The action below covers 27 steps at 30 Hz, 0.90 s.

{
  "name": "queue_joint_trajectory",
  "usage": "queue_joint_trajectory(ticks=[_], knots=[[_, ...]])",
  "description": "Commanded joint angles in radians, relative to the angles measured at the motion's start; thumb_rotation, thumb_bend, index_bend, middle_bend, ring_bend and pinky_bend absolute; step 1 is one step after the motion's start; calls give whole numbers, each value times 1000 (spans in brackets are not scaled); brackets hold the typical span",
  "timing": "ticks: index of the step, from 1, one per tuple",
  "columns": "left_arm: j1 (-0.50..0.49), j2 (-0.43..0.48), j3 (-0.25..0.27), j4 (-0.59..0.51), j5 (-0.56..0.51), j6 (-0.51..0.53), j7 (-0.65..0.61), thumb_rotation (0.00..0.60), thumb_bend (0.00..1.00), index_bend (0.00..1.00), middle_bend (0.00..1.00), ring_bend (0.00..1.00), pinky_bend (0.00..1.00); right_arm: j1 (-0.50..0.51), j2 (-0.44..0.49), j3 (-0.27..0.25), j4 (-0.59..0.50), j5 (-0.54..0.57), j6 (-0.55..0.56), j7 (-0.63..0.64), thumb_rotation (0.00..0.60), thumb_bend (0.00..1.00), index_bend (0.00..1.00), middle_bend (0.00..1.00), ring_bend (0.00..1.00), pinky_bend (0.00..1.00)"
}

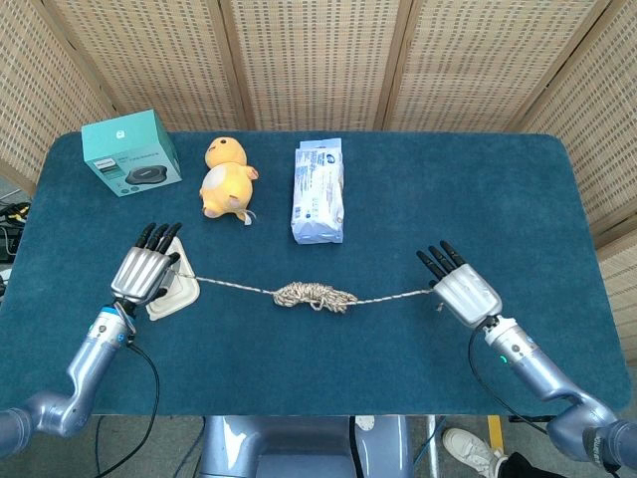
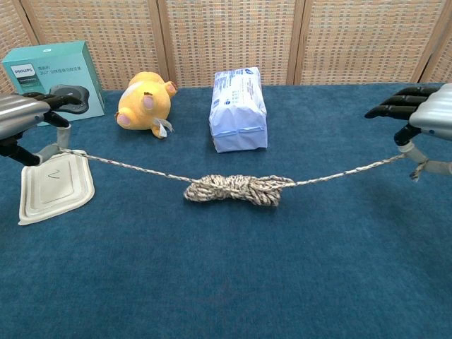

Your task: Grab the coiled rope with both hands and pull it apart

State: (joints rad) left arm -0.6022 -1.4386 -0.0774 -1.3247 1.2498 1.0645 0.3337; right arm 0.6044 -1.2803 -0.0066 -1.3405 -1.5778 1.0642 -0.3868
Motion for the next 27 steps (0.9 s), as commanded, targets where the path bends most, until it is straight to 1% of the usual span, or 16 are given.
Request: queue_joint_trajectory(ticks=[1, 6, 14, 16, 17, 18, 19, 20, 21, 22, 23, 24, 25, 27], knots=[[13, 12, 5, 16, 2, -6, -29, 600, 542, 686, 0, 0, 0, -15, 18, -4, -7, 6, 10, -1, 600, 388, 676, 44, 0, 0], [21, 11, 3, 23, 8, -8, -57, 600, 542, 685, 0, 0, 0, -28, 21, -7, -7, 7, 18, 4, 600, 389, 676, 44, 0, 0], [27, 14, -1, 12, 8, -8, -50, 600, 539, 686, 0, 0, 0, -41, 17, -5, -2, 14, 22, 9, 600, 387, 676, 44, 0, 0], [29, 18, -1, 5, 6, -10, -52, 600, 520, 674, 0, 0, 0, -47, 16, -3, 1, 17, 27, 12, 600, 387, 675, 43, 0, 0], [31, 21, -1, 1, 7, -10, -54, 600, 472, 627, 0, 0, 0, -49, 15, -3, 2, 17, 30, 13, 600, 386, 667, 42, 0, 0], [34, 25, -2, -5, 8, -8, -61, 600, 418, 567, 0, 0, 0, -54, 16, -1, 1, 19, 37, 14, 600, 383, 637, 38, 0, 0], [36, 29, -3, -11, 9, -6, -68, 600, 313, 441, 0, 0, 0, -59, 16, 1, -3, 21, 44, 15, 600, 380, 612, 35, 0, 0], [39, 34, -4, -16, 10, -4, -75, 600, 199, 283, 0, 0, 0, -64, 18, 4, -9, 25, 51, 17, 600, 354, 515, 22, 0, 0], [43, 40, -5, -23, 11, 1, -81, 600, 135, 182, 0, 0, 0, -70, 20, 8, -16, 30, 62, 16, 600, 301, 394, 11, 0, 0], [48, 49, -8, -34, 10, 7, -89, 600, 62, 73, 0, 0, 0, -78, 23, 15, -28, 38, 76, 13, 600, 225, 272, 2, 0, 0], [53, 59, -13, -46, 9, 16, -98, 600, 21, 12, 0, 0, 0, -87, 27, 22, -42, 46, 92, 10, 600, 170, 214, 0, 0, 0], [62, 74, -18, -65, 9, 30, -109, 600, 7, 0, 0, 0, 0, -98, 34, 31, -63, 54, 114, 11, 600, 99, 138, 0, 0, 0], [67, 83, -21, -75, 10, 39, -116, 600, 0, 0, 0, 0, 0, -104, 37, 36, -74, 57, 127, 15, 600, 49, 88, 0, 0, 0], [89, 120, -30, -115, 17, 78, -142, 600, 0, 0, 0, 0, 0, -129, 52, 53, -115, 66, 178, 43, 600, 8, 43, 0, 0, 0]])
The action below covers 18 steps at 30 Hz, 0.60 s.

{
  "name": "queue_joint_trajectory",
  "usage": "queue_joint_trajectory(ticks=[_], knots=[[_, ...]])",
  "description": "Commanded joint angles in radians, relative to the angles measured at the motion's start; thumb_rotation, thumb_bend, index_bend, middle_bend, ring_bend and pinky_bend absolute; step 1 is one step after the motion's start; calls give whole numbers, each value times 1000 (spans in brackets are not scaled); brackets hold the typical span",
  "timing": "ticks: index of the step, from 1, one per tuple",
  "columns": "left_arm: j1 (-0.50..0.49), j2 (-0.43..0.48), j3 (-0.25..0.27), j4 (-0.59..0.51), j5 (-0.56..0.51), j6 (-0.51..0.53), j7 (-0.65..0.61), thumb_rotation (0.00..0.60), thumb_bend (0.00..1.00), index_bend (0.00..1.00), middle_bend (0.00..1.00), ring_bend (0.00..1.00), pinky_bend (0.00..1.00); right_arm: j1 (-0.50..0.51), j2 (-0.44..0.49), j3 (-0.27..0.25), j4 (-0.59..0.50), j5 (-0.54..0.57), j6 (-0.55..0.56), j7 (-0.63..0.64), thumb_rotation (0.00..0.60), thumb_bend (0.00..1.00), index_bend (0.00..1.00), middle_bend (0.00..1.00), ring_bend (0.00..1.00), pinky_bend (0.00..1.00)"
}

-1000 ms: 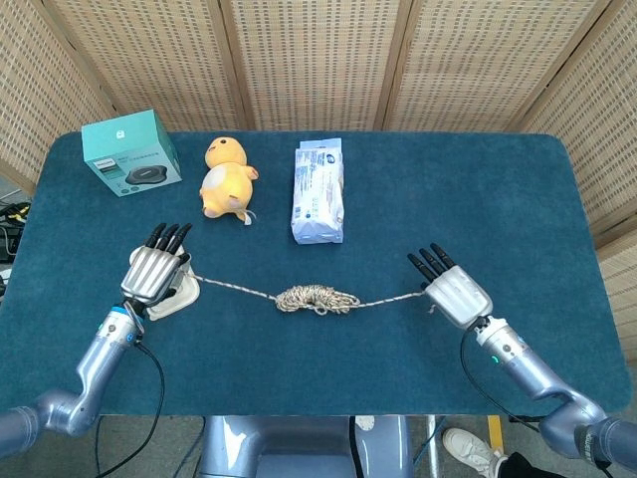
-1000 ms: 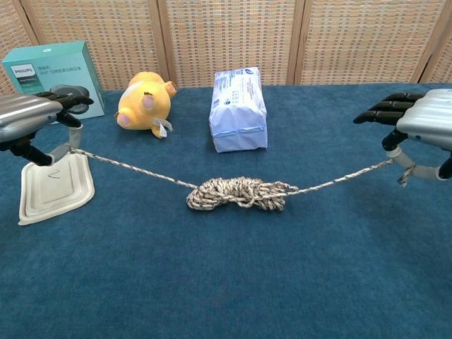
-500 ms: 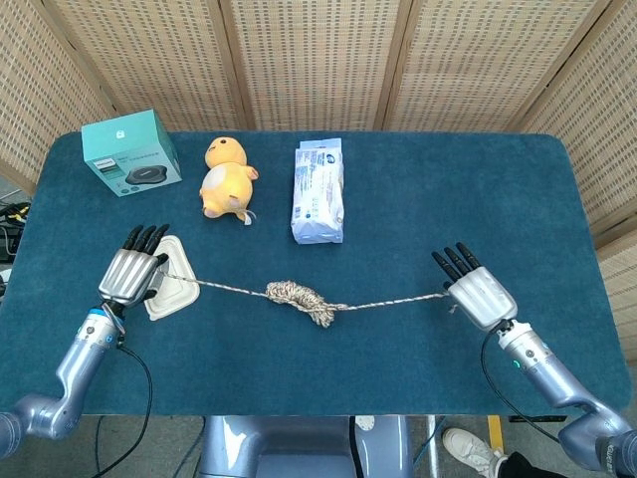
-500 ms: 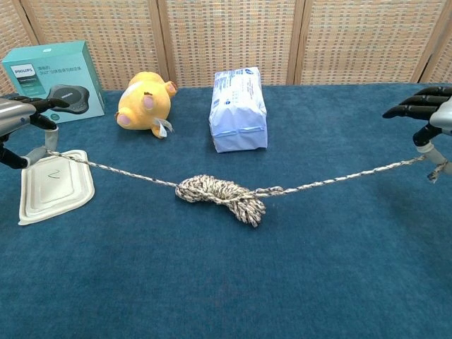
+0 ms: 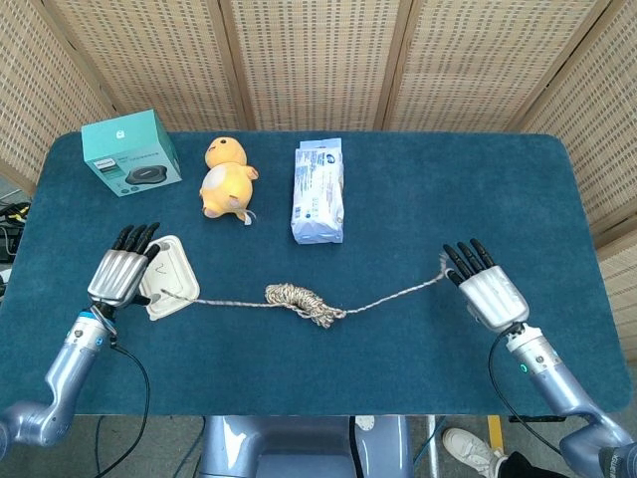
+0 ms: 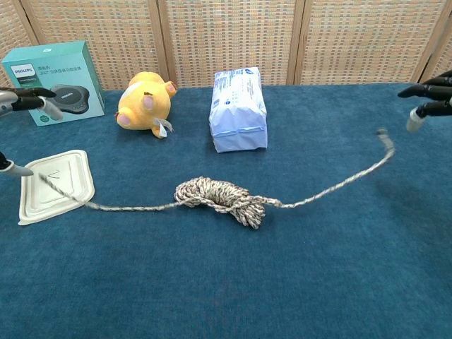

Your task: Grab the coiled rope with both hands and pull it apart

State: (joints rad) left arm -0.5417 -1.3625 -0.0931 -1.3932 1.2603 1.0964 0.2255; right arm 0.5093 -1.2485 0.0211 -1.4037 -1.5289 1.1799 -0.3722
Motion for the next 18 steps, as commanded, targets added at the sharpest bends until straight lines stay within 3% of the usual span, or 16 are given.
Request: queue_joint_trajectory(ticks=[1, 11, 16, 18], knots=[[40, 61, -16, -66, 13, 65, -47, 600, 0, 0, 0, 0, 0, -46, 28, 30, -68, 16, 85, 44, 600, 1, 29, 0, 0, 0], [175, 197, 13, -214, 92, 252, -127, 600, 0, 0, 0, 0, 0, -163, 53, 22, -189, -37, 284, 160, 600, 0, 7, 0, 0, 0], [250, 228, 61, -244, 143, 336, -124, 600, 0, 0, 0, 0, 0, -219, 46, 10, -218, -36, 340, 166, 600, 0, 0, 0, 0, 0], [319, 237, 102, -237, 168, 403, -141, 600, 0, 0, 0, 0, 0, -260, 39, -5, -216, -28, 376, 171, 600, 0, 0, 0, 0, 0]])
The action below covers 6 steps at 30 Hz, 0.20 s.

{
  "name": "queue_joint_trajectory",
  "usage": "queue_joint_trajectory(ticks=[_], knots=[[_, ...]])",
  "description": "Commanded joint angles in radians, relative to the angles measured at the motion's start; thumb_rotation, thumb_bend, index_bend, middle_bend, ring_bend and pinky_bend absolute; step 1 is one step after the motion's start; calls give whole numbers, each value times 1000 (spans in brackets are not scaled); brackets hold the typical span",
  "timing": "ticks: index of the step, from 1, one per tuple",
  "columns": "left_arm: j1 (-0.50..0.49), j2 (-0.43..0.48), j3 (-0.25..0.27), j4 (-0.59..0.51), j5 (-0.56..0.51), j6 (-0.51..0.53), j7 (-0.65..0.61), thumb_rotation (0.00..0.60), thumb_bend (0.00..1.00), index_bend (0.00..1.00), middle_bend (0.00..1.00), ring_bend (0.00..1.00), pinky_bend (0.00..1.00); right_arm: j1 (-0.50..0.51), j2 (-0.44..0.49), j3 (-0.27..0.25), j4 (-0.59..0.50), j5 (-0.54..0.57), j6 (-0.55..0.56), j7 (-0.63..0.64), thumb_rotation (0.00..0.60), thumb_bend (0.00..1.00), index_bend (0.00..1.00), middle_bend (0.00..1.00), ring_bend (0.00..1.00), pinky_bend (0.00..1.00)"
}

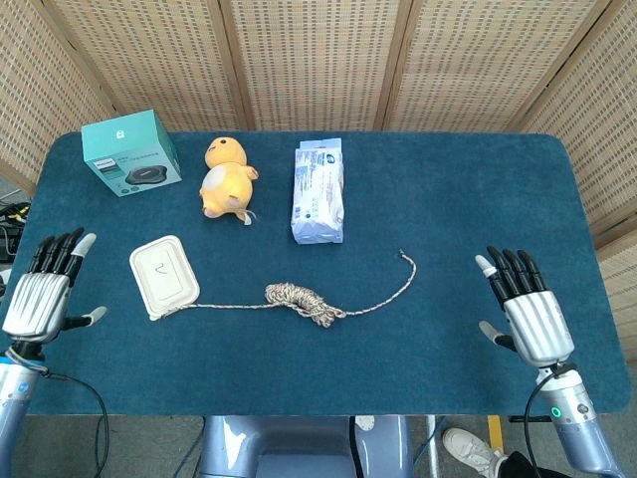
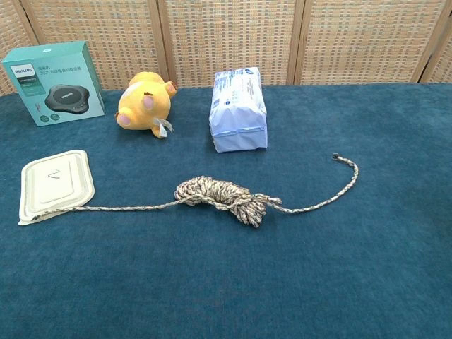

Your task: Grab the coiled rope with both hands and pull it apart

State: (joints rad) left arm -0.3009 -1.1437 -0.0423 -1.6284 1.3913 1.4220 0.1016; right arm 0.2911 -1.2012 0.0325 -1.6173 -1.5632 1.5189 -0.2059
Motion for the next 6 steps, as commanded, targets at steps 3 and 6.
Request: queue_joint_trajectory(ticks=[3, 6], knots=[[118, 6, 65, 40, 67, 128, -39, 600, 0, 0, 0, 0, 0, -66, -11, -23, 3, 7, 50, 21, 600, 0, 0, 0, 0, 0], [152, -5, 75, 76, 89, 165, -62, 600, 0, 0, 0, 0, 0, -89, 2, -33, -8, 20, 46, 30, 600, 0, 0, 0, 0, 0]])
